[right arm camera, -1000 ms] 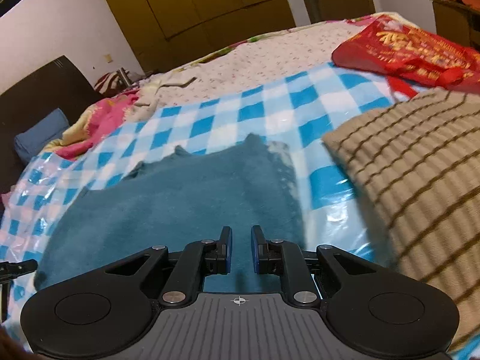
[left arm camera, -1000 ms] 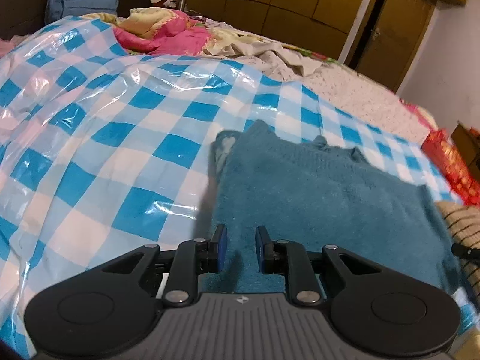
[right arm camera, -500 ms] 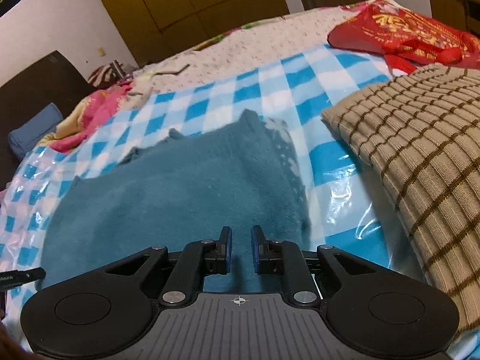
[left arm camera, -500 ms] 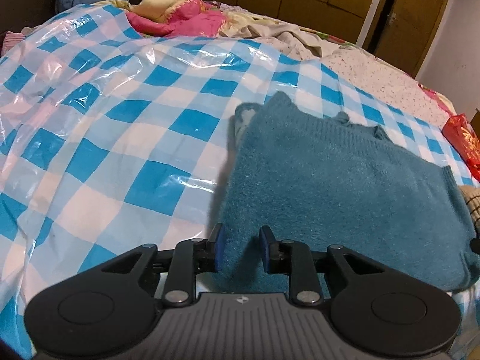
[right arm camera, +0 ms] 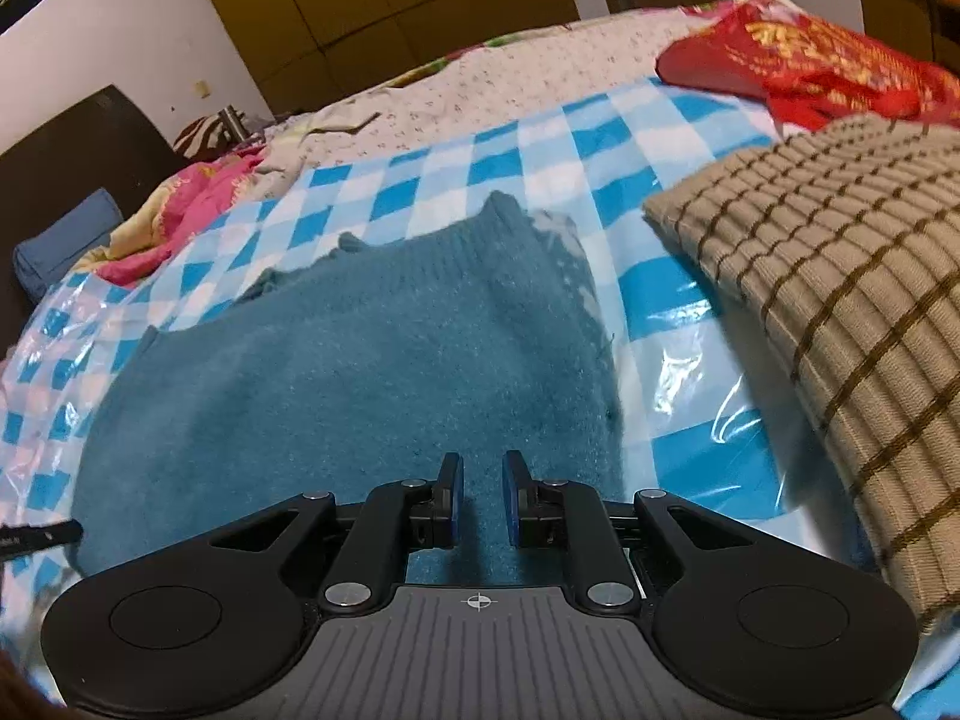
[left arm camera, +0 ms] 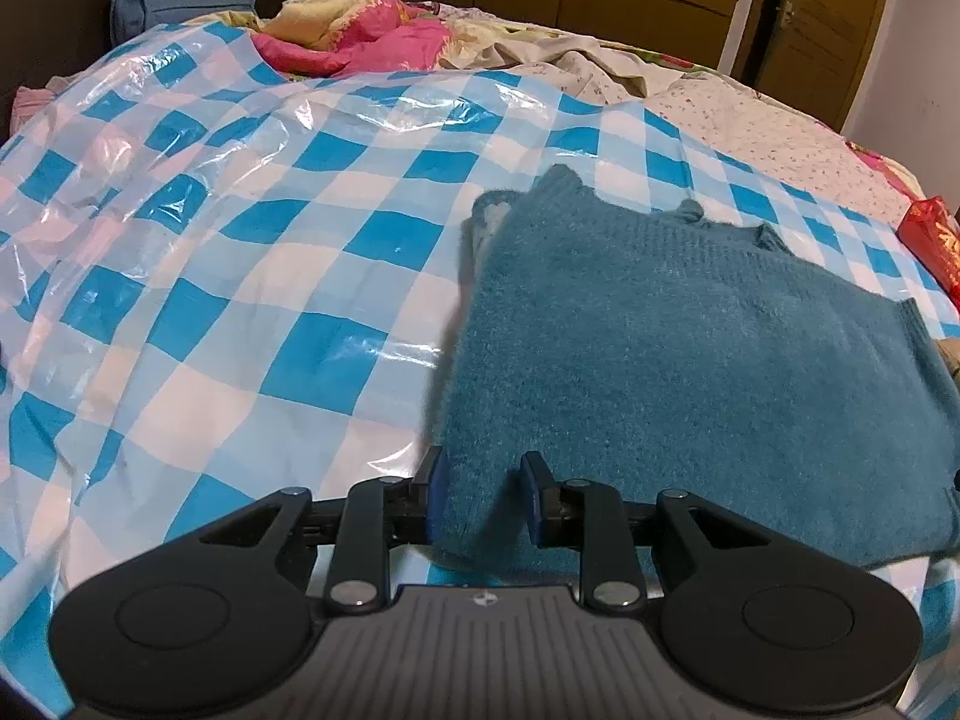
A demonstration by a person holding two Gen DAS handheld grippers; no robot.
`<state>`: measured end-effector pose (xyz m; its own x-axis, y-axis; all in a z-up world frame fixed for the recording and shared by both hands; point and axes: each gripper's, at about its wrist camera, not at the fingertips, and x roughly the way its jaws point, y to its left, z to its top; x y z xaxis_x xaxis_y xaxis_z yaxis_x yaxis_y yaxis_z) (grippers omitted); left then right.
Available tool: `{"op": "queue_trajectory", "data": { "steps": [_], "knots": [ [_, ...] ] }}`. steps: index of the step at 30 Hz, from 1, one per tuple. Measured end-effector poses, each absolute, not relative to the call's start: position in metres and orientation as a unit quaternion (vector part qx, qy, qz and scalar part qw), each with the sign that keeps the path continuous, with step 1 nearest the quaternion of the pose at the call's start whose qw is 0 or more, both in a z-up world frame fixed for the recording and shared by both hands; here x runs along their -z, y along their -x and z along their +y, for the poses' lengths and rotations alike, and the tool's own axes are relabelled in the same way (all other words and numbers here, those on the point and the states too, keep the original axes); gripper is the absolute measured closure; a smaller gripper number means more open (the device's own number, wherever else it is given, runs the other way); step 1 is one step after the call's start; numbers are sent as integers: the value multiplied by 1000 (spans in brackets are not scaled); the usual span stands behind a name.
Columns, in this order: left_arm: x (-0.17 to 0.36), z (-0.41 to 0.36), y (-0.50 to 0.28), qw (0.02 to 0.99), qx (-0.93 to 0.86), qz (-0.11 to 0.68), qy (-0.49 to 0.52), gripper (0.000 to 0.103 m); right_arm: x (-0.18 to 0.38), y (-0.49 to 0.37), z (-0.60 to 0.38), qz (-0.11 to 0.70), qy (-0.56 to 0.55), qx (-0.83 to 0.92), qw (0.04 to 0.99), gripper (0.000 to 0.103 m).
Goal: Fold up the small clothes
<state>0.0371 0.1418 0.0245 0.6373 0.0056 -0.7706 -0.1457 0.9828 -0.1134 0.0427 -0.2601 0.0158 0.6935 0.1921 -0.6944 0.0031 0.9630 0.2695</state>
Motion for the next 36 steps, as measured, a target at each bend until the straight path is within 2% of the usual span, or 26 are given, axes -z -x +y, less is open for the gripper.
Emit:
{"op": "queue_trajectory", "data": {
  "steps": [2, 6, 17, 30, 36],
  "knots": [
    [-22, 140, -37, 901, -45, 424, 79, 63, -7, -43, -258, 398, -118, -49, 908, 86],
    [-12, 137, -39, 898, -63, 430, 68, 50, 3, -40, -257, 394, -119, -42, 910, 86],
    [-4, 128, -39, 898, -77, 431, 52, 44, 19, -31, -259, 361, -125, -48, 923, 86],
    [0, 121, -40, 899, -94, 427, 31, 35, 22, -29, -258, 356, -128, -48, 924, 86],
    [1, 121, -40, 899, -94, 426, 30, 34, 22, -29, -258, 356, -129, -48, 924, 86]
  ]
}}
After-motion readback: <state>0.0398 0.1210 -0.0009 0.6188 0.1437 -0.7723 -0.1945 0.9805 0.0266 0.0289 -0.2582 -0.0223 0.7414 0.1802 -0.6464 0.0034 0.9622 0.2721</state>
